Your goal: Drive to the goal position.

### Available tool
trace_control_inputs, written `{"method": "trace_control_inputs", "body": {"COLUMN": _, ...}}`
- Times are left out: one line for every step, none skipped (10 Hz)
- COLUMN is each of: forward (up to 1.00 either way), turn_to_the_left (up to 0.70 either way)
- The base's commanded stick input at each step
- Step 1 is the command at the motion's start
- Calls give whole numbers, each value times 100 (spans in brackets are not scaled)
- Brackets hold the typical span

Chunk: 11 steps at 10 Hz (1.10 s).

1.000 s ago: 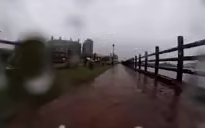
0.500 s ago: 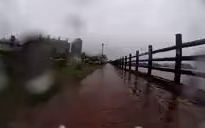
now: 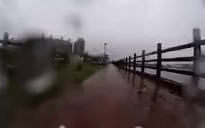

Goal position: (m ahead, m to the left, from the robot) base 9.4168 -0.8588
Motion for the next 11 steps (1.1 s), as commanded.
{"method": "trace_control_inputs", "body": {"forward": 100, "turn_to_the_left": 0}}
{"method": "trace_control_inputs", "body": {"forward": 100, "turn_to_the_left": 0}}
{"method": "trace_control_inputs", "body": {"forward": 100, "turn_to_the_left": 0}}
{"method": "trace_control_inputs", "body": {"forward": 100, "turn_to_the_left": 0}}
{"method": "trace_control_inputs", "body": {"forward": 71, "turn_to_the_left": 0}}
{"method": "trace_control_inputs", "body": {"forward": 0, "turn_to_the_left": 0}}
{"method": "trace_control_inputs", "body": {"forward": 0, "turn_to_the_left": 0}}
{"method": "trace_control_inputs", "body": {"forward": 0, "turn_to_the_left": 0}}
{"method": "trace_control_inputs", "body": {"forward": 0, "turn_to_the_left": 0}}
{"method": "trace_control_inputs", "body": {"forward": 0, "turn_to_the_left": 0}}
{"method": "trace_control_inputs", "body": {"forward": 0, "turn_to_the_left": 0}}
